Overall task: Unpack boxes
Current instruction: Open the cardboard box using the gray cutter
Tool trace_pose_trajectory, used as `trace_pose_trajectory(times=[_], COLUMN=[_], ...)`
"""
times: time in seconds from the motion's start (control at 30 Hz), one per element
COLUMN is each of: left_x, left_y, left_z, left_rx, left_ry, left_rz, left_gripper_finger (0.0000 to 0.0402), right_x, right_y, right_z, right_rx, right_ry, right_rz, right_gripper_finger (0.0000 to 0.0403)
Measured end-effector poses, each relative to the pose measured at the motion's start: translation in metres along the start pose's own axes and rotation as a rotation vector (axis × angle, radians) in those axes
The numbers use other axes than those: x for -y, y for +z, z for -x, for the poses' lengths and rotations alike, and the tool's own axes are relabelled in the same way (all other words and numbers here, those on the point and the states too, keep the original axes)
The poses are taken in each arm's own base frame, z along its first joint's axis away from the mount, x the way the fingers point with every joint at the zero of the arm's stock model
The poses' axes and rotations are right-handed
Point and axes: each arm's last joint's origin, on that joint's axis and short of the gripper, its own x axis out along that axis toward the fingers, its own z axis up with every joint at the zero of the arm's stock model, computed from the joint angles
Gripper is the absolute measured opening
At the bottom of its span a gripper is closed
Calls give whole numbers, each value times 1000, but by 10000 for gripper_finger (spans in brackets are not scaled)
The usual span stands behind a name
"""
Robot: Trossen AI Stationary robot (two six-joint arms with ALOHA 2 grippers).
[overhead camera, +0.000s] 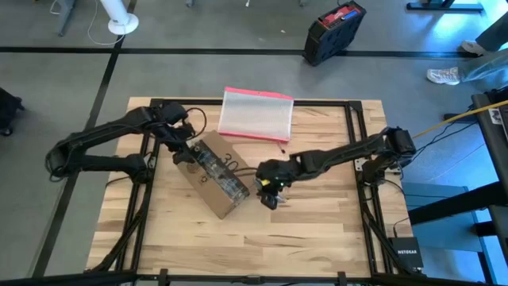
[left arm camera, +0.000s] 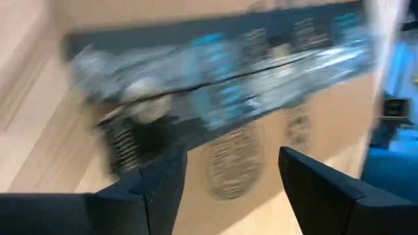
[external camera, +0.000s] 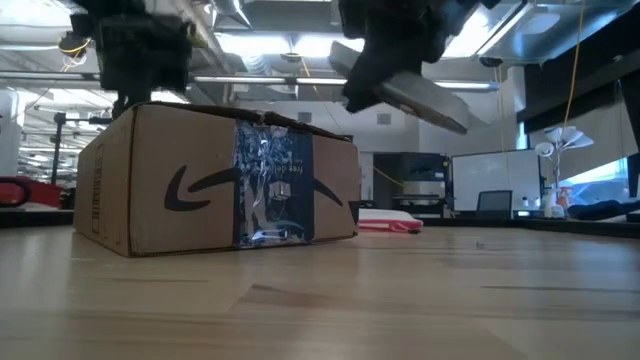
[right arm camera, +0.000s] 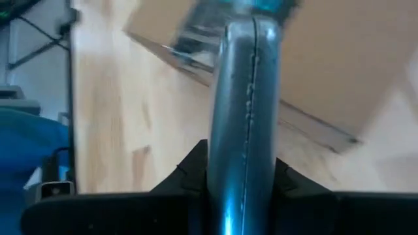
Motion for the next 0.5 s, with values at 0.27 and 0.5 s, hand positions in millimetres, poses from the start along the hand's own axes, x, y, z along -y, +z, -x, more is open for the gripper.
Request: trace_pose_trajectory(times=[0.27,0.5], left_x=[-25,-24], left_y=[-5,3], left_z=[-1,21], left_rx=[55,150], left_ry=[49,66], left_rz=[160,170], left_gripper_finger=[235,235], right_x=[-22,-23], right_y=[-17,-18], right_z=[-6,-6], right_rx=[16,27], right_ry=[39,20], right_rz=[58,50], right_gripper_finger=[65,65])
